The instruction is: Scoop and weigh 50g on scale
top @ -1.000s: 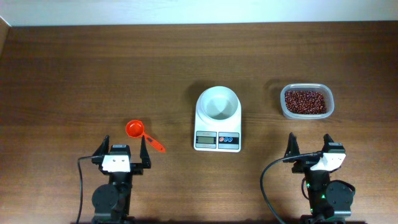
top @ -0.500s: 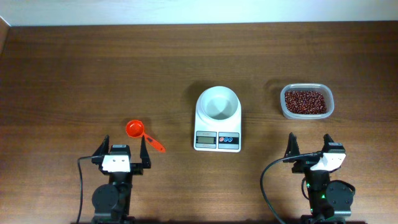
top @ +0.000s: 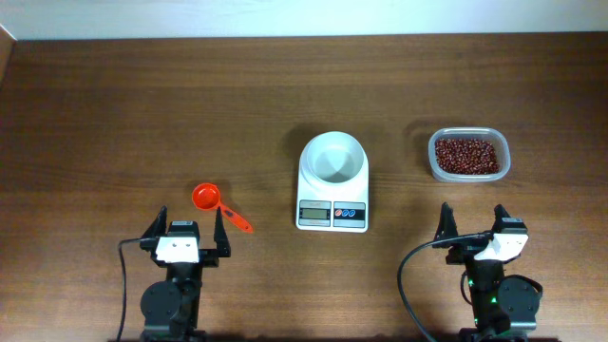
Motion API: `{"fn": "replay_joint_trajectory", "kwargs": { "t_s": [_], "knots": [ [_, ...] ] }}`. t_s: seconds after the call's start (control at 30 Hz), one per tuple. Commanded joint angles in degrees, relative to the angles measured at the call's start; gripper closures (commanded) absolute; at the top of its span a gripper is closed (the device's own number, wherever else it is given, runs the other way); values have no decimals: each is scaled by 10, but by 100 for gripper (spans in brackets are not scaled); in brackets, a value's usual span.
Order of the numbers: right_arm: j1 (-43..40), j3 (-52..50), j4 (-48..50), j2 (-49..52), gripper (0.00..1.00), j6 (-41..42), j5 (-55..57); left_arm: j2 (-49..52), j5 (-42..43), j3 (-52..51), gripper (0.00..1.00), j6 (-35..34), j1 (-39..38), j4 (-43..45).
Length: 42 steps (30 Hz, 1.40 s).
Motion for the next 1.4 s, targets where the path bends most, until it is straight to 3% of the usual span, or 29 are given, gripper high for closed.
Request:
{"fn": "replay_joint_trajectory", "kwargs": {
  "t_s": [0.0, 0.33, 0.6, 0.9, 1.1, 1.37],
  "knots": [
    [-4, -5, -1, -7, 1, 1, 5, -5, -2, -1, 1, -6, 3, -3],
    [-4, -5, -1, -7, 1, 1, 5, -5, -1, -1, 1, -6, 3, 1],
    [-4, -5, -1, -7, 1, 1, 5, -5, 61, 14, 1, -7, 3, 0],
    [-4, -5, -1, -7, 1, 1, 5, 4, 69, 138, 1, -39, 3, -129],
    [-4, -5, -1, -7, 1, 1, 5, 55, 63, 198, 1, -73, 3, -141],
    [-4, -5, -1, -7, 1, 1, 5, 227, 43, 332, 1, -102, 3, -199]
  ]
}}
